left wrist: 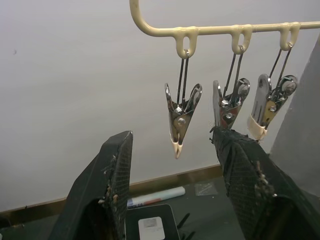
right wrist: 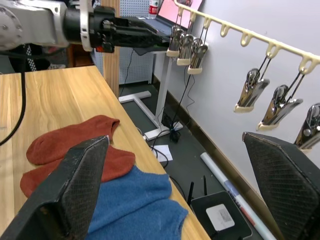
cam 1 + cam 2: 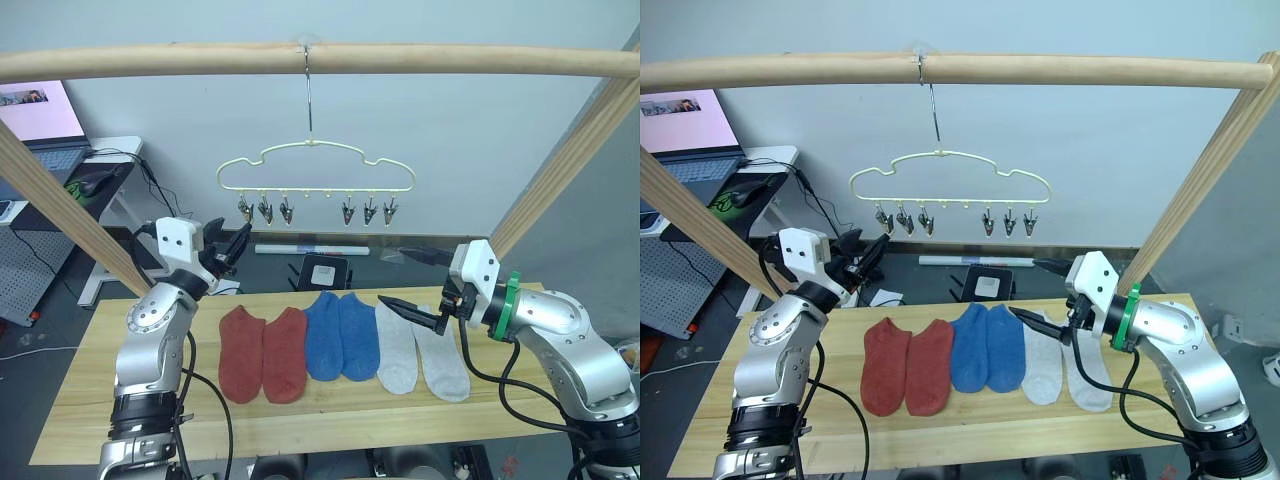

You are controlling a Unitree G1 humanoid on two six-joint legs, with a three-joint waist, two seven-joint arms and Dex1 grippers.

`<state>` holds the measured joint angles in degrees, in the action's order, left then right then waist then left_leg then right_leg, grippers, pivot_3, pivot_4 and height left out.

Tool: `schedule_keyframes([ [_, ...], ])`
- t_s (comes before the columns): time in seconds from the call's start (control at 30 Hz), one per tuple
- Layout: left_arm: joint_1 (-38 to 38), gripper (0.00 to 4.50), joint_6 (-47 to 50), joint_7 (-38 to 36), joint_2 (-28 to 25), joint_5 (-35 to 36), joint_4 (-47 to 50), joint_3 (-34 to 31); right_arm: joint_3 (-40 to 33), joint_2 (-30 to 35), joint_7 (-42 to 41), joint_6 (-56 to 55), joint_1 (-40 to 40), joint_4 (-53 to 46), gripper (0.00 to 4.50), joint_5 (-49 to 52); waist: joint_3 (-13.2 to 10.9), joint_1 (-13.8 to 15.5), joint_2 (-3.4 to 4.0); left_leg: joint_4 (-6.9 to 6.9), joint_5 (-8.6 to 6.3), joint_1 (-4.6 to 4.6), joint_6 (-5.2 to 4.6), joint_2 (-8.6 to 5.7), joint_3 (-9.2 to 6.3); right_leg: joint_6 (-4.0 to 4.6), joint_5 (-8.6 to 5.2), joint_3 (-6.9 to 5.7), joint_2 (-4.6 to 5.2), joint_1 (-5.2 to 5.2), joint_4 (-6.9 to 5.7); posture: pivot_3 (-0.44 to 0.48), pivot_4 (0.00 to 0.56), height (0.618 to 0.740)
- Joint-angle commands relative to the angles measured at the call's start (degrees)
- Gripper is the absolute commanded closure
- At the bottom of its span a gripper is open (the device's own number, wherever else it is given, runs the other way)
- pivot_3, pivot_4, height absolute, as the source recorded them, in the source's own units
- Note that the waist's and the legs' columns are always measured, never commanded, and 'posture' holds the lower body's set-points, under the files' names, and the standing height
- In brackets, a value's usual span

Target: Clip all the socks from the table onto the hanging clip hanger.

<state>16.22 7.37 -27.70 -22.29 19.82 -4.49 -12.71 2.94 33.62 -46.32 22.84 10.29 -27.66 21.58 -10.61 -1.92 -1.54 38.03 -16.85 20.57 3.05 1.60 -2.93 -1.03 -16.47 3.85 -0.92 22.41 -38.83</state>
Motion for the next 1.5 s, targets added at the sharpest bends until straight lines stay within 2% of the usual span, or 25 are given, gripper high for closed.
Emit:
schedule_keyframes([
  [0.03, 2.3, 1.81, -2.6, -0.7, 0.0, -1.0, -1.4, 0.4, 0.0, -0.3, 0.6, 0.1, 1.0, -3.0, 0.0, 1.0, 0.0, 0.0, 0.0, 0.0, 0.0, 0.02, 0.0, 0.0, -0.02, 0.01, 0.01, -0.02, 0.0, 0.01, 0.0, -0.065, 0.171, 0.74],
  [0.53, 9.1, 1.81, -7.0, -0.5, 2.0, -2.7, -9.6, 0.8, 0.8, -1.2, 1.8, 0.5, 2.1, -3.2, 0.0, 0.9, 0.0, -0.1, 0.0, 0.01, 0.0, 0.31, 0.01, -0.03, -0.02, 0.14, 0.09, -0.06, 0.01, 0.31, -0.03, -0.075, 0.161, 0.74],
  [1.17, 11.5, 1.81, -7.9, -0.7, 1.5, -2.0, -10.3, -0.1, 1.4, -1.6, 1.9, 0.4, 2.8, -3.0, 0.0, 1.0, 0.0, -0.1, 0.0, 0.01, 0.01, 0.31, 0.01, -0.04, -0.02, 0.14, 0.09, -0.08, 0.01, 0.31, -0.04, -0.072, 0.157, 0.74],
  [1.27, 11.6, 2.35, -8.1, -0.7, 1.4, -2.1, -10.3, -0.1, 1.4, -1.6, 1.9, 0.4, 2.8, -3.0, 0.0, 1.0, 0.0, -0.1, 0.0, 0.01, 0.01, 0.31, 0.01, -0.03, -0.01, 0.14, 0.09, -0.1, 0.01, 0.31, -0.04, -0.072, 0.158, 0.74],
  [1.4, 11.5, 3.52, -8.0, -0.8, 1.4, -2.0, -10.2, 0.0, 1.5, -1.7, 2.0, 0.4, 2.8, -3.1, 0.0, 1.0, 0.0, -0.1, -0.01, 0.01, 0.01, 0.32, 0.01, -0.03, -0.01, 0.14, 0.09, -0.09, 0.01, 0.32, -0.04, -0.072, 0.158, 0.74],
  [1.5, 11.2, 4.12, -7.8, -0.9, 1.3, -1.9, -9.7, -0.1, 1.5, -1.7, 2.1, 0.5, 2.7, -3.2, 0.0, 1.0, 0.0, -0.1, 0.0, 0.01, 0.01, 0.32, 0.01, -0.03, -0.01, 0.14, 0.09, -0.09, 0.01, 0.32, -0.04, -0.071, 0.16, 0.74],
])
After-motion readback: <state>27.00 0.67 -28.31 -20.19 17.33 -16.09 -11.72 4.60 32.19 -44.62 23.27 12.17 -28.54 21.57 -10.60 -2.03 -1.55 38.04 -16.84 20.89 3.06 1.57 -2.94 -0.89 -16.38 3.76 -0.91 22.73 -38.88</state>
